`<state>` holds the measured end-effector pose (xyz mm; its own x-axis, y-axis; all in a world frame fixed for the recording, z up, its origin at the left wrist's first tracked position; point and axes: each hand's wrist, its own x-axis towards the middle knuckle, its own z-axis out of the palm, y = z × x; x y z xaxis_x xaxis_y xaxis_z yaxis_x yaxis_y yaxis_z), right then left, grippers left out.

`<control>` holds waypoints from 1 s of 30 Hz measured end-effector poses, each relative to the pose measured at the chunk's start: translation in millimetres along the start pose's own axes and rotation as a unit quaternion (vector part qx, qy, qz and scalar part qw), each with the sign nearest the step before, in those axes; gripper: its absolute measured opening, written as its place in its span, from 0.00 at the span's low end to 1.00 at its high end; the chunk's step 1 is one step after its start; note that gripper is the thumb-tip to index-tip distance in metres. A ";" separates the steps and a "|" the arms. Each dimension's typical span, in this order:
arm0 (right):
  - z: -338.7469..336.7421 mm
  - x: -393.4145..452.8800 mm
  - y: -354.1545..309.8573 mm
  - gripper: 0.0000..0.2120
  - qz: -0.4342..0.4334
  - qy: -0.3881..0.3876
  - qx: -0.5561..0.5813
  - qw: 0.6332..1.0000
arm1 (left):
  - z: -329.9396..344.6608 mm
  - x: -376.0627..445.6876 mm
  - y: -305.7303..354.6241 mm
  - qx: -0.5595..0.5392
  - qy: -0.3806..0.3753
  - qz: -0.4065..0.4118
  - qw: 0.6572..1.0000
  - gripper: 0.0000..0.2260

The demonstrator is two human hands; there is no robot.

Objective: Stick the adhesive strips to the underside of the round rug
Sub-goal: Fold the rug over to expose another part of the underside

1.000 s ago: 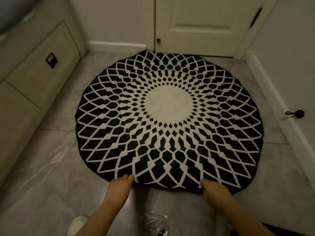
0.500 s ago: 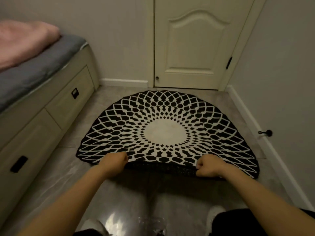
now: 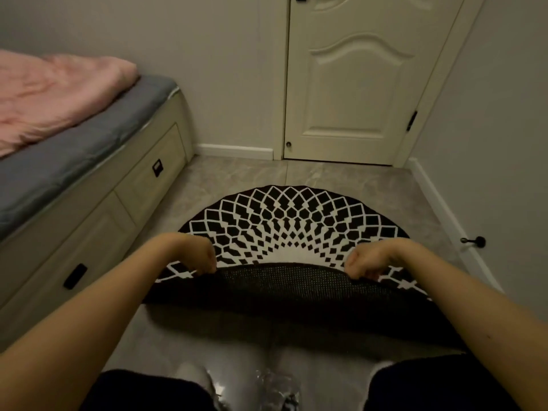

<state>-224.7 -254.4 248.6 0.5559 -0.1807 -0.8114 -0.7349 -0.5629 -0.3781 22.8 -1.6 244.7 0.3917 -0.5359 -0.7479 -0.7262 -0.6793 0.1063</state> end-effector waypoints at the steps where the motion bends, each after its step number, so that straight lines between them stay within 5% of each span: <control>1: -5.1 3.8 1.4 0.06 -0.006 0.040 -0.003 0.999 | -2.0 5.2 -1.0 -0.005 0.016 -0.005 1.000 0.06; 9: -12.0 88.7 30.0 0.05 -0.027 0.261 -0.099 0.960 | 22.8 109.6 -22.0 -0.190 0.214 -0.021 0.958 0.11; 16: -8.2 157.4 32.3 0.06 -0.089 0.242 -0.226 0.939 | 100.7 188.3 24.6 -0.156 0.202 0.033 0.966 0.18; 21: 0.8 179.1 32.1 0.06 -0.135 0.202 -0.228 0.943 | 118.0 206.0 71.9 -0.121 0.341 0.132 0.923 0.40; 23: 5.5 180.9 32.4 0.07 -0.150 0.193 -0.224 0.944 | 106.8 216.6 76.8 -0.078 0.325 0.183 0.925 0.44; 25: 9.9 179.6 32.3 0.07 -0.165 0.189 -0.221 0.942 | 91.9 226.3 76.8 -0.044 0.272 0.190 0.942 0.40; 28: 16.1 178.8 36.2 0.05 -0.171 0.194 -0.200 0.945 | 74.1 226.8 75.1 0.014 0.224 0.197 0.954 0.16; 30: 18.8 181.0 42.0 0.05 -0.156 0.203 -0.155 0.954 | 69.2 222.1 69.9 0.008 0.203 0.191 0.960 0.08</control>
<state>-162.2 -295.6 77.4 0.8793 -0.2273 -0.4185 -0.3941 -0.8407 -0.3715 19.9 -133.5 40.7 0.2800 -0.8980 -0.3394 -0.8678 -0.3879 0.3106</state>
